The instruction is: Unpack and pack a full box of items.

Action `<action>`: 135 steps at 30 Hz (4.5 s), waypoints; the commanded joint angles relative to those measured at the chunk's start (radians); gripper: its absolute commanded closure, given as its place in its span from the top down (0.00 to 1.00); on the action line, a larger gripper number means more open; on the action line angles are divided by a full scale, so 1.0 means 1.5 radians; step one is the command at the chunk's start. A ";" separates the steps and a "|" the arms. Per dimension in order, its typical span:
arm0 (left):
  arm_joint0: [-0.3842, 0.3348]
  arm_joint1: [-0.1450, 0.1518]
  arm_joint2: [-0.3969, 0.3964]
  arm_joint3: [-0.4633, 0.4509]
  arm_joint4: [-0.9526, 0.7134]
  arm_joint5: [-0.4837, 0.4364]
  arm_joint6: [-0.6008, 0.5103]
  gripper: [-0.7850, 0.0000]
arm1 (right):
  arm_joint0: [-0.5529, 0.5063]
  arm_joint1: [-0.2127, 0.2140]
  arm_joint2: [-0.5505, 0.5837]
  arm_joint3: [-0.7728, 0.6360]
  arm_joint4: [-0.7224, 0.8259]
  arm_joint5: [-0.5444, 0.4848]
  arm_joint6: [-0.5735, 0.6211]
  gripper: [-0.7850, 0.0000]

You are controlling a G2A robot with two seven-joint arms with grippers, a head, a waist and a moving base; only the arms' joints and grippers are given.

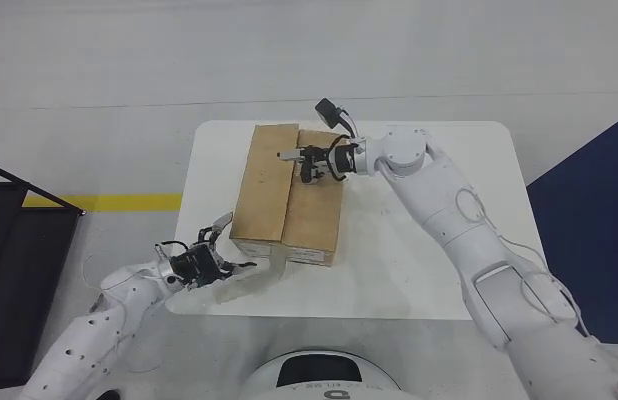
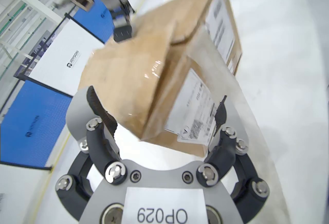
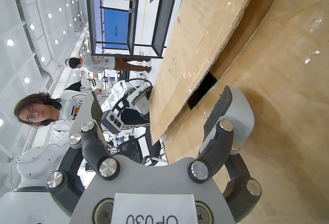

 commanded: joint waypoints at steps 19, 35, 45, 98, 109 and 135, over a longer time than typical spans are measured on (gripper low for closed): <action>-0.068 -0.029 0.039 0.032 -0.091 0.043 -0.158 1.00 | -0.175 0.082 0.223 -0.200 0.027 -0.083 0.031 1.00; -0.142 -0.051 0.095 0.093 -0.023 0.041 -0.206 1.00 | -0.326 0.113 0.308 -0.369 -0.040 -0.171 -0.081 1.00; -0.121 -0.060 0.123 0.109 0.110 0.240 -0.102 1.00 | -0.310 0.118 0.296 -0.369 -0.047 -0.161 -0.082 1.00; -0.093 -0.069 0.104 0.025 0.318 0.282 -0.170 1.00 | -0.310 0.145 0.289 -0.320 0.060 -0.195 -0.034 1.00; -0.133 -0.087 0.168 0.048 0.417 0.270 -0.218 1.00 | -0.303 0.149 0.294 -0.294 0.079 -0.215 -0.038 1.00; 0.042 -0.024 -0.071 -0.044 -0.077 -0.396 -0.106 1.00 | -0.251 0.150 0.251 -0.281 0.068 -0.188 -0.046 1.00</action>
